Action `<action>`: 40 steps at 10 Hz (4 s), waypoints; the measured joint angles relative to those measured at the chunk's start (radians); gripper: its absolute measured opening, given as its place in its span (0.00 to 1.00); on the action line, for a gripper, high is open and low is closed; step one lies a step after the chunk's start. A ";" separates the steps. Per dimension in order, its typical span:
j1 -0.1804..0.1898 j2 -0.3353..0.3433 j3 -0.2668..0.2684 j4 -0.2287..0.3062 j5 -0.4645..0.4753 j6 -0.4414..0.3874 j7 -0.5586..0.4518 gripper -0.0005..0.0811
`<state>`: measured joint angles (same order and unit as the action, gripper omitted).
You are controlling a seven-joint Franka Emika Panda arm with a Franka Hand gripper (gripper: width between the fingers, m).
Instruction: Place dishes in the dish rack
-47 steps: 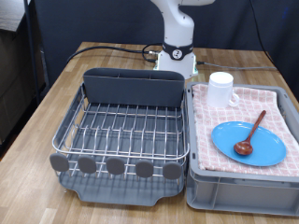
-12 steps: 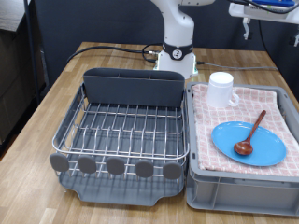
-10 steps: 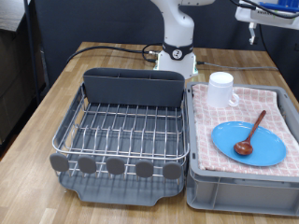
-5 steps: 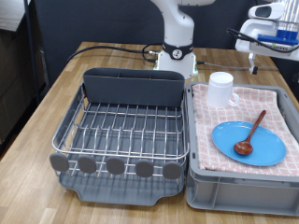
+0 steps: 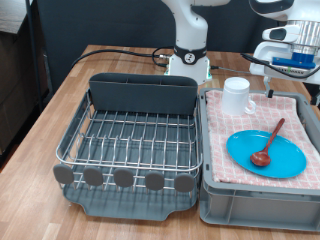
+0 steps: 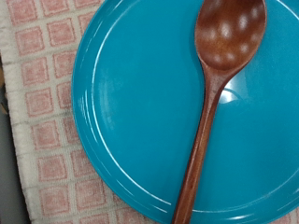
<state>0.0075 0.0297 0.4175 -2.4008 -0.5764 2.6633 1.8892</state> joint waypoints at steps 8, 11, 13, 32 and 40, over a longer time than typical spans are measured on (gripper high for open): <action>0.003 0.102 -0.028 -0.020 -0.258 0.062 0.293 0.99; 0.005 0.148 -0.055 -0.017 -0.361 0.079 0.398 0.99; 0.008 0.175 -0.070 -0.013 -0.406 0.082 0.462 0.99; 0.036 0.285 -0.096 0.062 -0.511 0.050 0.635 0.13; 0.022 0.136 -0.063 0.036 -0.260 -0.024 0.469 0.13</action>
<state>0.0290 0.1659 0.3544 -2.3649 -0.8363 2.6393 2.3577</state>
